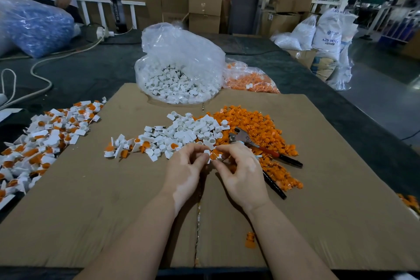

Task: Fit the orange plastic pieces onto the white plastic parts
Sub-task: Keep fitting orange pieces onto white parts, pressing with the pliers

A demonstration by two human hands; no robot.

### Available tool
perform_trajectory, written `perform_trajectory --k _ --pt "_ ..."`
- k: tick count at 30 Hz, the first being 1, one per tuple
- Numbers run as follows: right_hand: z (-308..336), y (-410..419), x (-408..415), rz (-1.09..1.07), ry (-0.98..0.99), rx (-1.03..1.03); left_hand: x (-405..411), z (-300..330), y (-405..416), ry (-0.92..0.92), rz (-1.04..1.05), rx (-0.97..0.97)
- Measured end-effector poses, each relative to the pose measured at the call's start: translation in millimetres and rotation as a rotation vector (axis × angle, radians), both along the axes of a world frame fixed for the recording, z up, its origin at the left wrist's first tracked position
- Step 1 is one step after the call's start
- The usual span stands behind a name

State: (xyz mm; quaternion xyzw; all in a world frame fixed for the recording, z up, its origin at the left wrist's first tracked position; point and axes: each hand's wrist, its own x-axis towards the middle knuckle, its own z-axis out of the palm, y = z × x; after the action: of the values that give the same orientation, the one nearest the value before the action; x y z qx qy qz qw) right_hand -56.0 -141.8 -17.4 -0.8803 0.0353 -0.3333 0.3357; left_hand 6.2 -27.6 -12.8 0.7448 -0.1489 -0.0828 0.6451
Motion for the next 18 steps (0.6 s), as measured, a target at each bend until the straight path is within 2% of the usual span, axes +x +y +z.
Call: perform_trajectory --k 18 --pt "3.2 -0.4 -0.4 0.034 0.001 -0.038 1.5 -2.9 -0.1 -0.032 -0.01 0.024"
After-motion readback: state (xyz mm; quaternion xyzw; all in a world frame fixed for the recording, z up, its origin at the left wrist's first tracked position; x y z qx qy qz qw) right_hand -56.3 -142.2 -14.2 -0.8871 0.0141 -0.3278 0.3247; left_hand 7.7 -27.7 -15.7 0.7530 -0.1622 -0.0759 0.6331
